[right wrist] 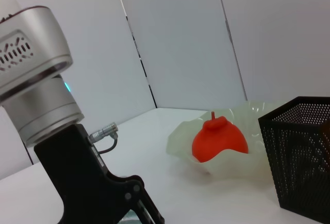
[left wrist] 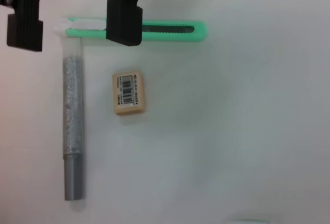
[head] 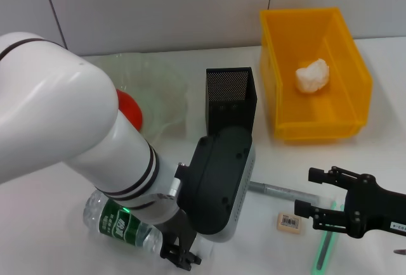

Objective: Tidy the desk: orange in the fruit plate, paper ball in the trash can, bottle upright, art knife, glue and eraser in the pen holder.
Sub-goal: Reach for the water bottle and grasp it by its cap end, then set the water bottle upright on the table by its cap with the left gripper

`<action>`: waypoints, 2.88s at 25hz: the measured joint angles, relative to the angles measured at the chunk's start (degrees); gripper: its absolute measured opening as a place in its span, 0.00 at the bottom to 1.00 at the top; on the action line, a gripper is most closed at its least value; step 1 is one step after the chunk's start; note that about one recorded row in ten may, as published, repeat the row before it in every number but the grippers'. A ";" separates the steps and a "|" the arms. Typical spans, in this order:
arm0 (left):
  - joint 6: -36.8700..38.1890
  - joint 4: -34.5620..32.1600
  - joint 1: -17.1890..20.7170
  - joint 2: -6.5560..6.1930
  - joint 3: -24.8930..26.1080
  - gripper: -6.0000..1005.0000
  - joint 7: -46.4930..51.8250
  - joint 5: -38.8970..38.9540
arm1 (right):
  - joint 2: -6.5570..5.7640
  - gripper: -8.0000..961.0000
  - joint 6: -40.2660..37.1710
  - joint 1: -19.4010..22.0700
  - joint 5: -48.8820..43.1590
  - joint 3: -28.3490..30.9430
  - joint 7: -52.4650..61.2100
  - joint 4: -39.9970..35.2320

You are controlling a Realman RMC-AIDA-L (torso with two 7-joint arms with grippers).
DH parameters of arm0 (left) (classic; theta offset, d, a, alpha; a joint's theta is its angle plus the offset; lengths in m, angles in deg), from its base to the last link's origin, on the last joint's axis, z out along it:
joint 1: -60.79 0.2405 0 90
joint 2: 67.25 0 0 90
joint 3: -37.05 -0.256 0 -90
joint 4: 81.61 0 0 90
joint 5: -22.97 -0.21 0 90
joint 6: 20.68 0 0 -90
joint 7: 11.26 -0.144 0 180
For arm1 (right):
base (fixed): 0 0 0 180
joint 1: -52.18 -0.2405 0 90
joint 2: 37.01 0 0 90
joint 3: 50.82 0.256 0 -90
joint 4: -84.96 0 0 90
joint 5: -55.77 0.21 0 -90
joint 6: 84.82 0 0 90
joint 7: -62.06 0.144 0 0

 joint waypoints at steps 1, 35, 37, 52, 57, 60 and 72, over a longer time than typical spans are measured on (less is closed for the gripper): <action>-0.18 0.28 -0.12 0.00 -0.15 0.70 0.00 -0.04 | 0.00 0.87 0.00 0.01 -0.01 -0.03 0.00 0.00; 10.08 -4.32 6.81 -0.59 29.47 0.44 -4.89 12.00 | -0.08 0.87 0.06 -0.16 -0.08 0.07 0.50 -0.72; 10.85 -5.60 9.51 -0.66 33.25 0.44 -5.45 14.33 | -0.09 0.87 -0.13 -0.32 -0.08 0.07 0.62 -0.65; 11.70 -6.46 19.85 -0.80 47.04 0.44 -9.38 24.50 | -0.09 0.87 -0.64 -1.38 -0.06 0.07 2.01 -0.20; 11.53 -6.22 20.97 -0.68 48.97 0.44 -9.54 25.12 | -0.09 0.87 -0.64 -1.88 -0.06 0.07 2.05 -0.18; 11.41 -5.86 21.22 -0.64 49.94 0.44 -9.54 25.57 | -0.09 0.87 -0.64 -2.01 -0.06 0.03 2.05 -0.20; 7.81 -1.73 21.05 -0.76 51.35 0.46 -11.07 28.31 | -0.09 0.87 -0.62 -2.17 -0.07 0.07 2.05 -0.36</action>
